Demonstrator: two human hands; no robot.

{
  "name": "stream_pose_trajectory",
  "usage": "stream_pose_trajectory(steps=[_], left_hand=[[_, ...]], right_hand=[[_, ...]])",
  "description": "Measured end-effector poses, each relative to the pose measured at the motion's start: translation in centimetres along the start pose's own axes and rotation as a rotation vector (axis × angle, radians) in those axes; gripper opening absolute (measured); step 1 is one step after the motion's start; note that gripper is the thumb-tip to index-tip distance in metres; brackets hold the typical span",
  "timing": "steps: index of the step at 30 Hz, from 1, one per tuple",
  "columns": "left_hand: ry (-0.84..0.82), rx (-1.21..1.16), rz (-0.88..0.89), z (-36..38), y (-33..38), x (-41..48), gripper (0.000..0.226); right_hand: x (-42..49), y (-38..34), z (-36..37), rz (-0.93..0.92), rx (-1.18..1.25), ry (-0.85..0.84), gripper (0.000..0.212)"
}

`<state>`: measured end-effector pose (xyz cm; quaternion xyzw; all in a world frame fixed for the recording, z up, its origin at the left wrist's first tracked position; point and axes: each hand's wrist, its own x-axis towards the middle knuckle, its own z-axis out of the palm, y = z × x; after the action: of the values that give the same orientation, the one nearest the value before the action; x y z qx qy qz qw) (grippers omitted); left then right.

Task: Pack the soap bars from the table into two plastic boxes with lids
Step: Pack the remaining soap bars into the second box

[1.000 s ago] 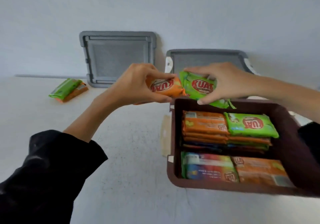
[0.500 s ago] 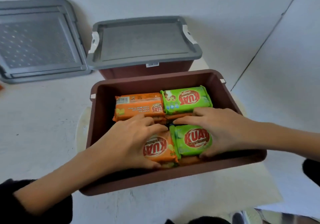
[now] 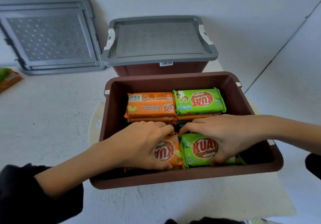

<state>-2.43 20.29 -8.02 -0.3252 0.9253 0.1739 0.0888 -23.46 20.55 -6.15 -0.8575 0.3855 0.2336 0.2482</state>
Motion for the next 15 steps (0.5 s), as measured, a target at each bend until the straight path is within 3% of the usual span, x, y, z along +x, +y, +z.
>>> stream_pose_trajectory(steps=[5, 8, 13, 15], left_hand=[[0.012, 0.001, 0.009, 0.0, -0.3, 0.3, 0.072], [0.074, -0.082, 0.035, -0.6, -0.6, 0.0, 0.066], [0.448, -0.329, 0.044, -4.2, -3.5, -1.7, 0.036], [0.647, -0.322, -0.038, -5.9, -5.8, -3.3, 0.028]], right_hand=[[0.2, -0.1, -0.8, -0.007, 0.092, -0.064, 0.080], [0.7, -0.1, -1.7, -0.006, 0.113, -0.039, 0.065], [1.6, -0.4, -5.4, -0.015, 0.207, 0.242, 0.030], [2.5, -1.4, -7.8, -0.035, 0.229, 0.401, 0.028]])
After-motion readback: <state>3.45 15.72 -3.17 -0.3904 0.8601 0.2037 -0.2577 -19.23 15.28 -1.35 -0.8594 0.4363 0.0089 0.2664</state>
